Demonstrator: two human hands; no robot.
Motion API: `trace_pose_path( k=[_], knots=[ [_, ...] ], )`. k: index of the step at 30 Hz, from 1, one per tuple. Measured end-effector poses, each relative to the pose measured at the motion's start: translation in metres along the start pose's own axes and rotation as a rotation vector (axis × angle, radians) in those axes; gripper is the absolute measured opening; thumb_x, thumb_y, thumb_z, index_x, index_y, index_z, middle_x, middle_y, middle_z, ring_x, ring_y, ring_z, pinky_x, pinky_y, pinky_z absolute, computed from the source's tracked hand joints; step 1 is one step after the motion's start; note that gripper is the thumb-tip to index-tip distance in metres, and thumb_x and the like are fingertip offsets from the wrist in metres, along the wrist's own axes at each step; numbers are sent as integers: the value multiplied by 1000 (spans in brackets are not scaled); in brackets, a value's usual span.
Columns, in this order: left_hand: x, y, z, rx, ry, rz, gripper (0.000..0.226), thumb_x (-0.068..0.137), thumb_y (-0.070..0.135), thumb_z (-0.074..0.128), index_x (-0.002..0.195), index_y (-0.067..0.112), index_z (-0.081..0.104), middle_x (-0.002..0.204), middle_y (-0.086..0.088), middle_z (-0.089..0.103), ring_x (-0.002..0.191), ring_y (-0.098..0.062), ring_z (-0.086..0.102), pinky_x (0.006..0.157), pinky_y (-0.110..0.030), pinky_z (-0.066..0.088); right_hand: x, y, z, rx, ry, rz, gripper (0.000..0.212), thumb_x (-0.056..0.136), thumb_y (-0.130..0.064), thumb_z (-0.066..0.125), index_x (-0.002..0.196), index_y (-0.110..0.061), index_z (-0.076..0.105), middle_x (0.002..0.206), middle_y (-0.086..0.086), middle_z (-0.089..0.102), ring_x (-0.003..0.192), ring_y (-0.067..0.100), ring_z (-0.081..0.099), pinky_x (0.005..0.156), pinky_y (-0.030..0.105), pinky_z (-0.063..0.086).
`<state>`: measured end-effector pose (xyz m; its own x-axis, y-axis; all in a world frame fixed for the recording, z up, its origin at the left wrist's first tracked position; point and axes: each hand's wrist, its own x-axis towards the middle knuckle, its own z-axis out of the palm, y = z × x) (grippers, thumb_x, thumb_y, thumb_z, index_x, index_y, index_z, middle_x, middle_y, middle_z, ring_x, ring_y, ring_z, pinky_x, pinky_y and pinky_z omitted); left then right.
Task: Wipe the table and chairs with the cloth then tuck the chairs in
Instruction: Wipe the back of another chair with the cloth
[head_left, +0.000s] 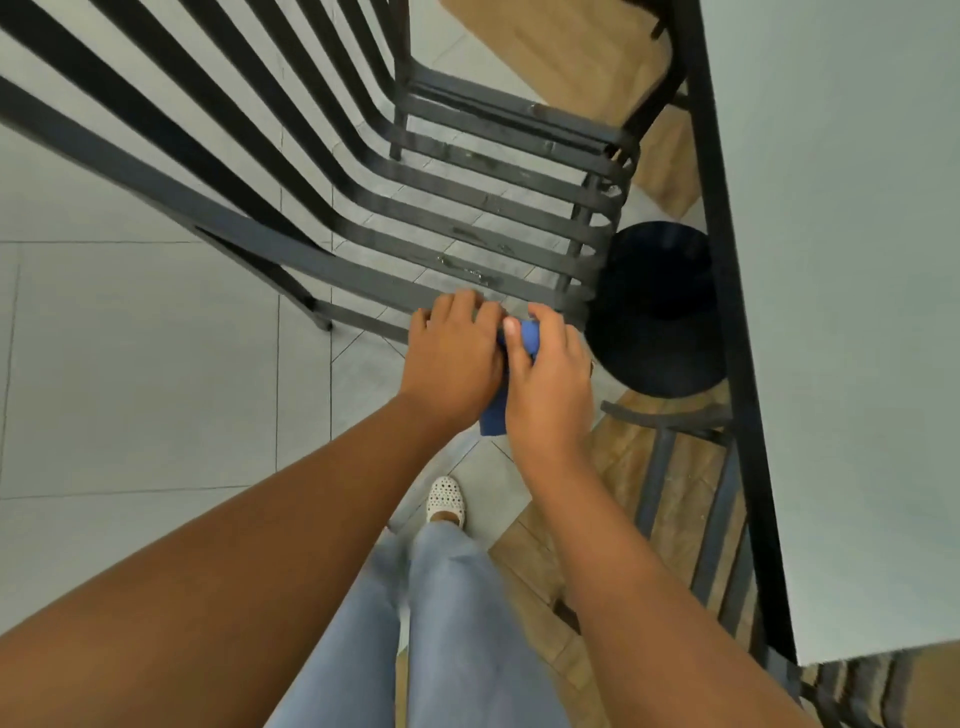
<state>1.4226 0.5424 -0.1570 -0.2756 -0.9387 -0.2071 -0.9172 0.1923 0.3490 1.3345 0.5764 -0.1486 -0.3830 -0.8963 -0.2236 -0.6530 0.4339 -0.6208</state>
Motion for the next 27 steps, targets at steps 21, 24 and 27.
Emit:
trace_pose_path(
  k=[21,24,27],
  knots=[
    [206,-122,-44,163,-243,199,33,96,29,36,127,20,46,129,-2,45,119,-20,40,98,-35,29,169,-93,95,-13,48,183,37,94,-42,49,117,-14,58,109,7,61,103,22,54,83,33,46],
    [232,-138,-44,175,-283,195,35,96,29,38,130,21,44,132,-3,43,123,-20,38,100,-36,28,192,-95,114,-21,42,202,37,93,-41,51,115,-12,59,107,9,62,102,24,55,82,38,49],
    [258,-151,-40,193,-301,181,37,95,29,40,131,21,44,133,-4,44,123,-22,39,101,-37,28,218,-98,127,-17,26,195,39,92,-41,53,117,-11,60,108,10,61,104,25,54,85,38,47]
  ],
)
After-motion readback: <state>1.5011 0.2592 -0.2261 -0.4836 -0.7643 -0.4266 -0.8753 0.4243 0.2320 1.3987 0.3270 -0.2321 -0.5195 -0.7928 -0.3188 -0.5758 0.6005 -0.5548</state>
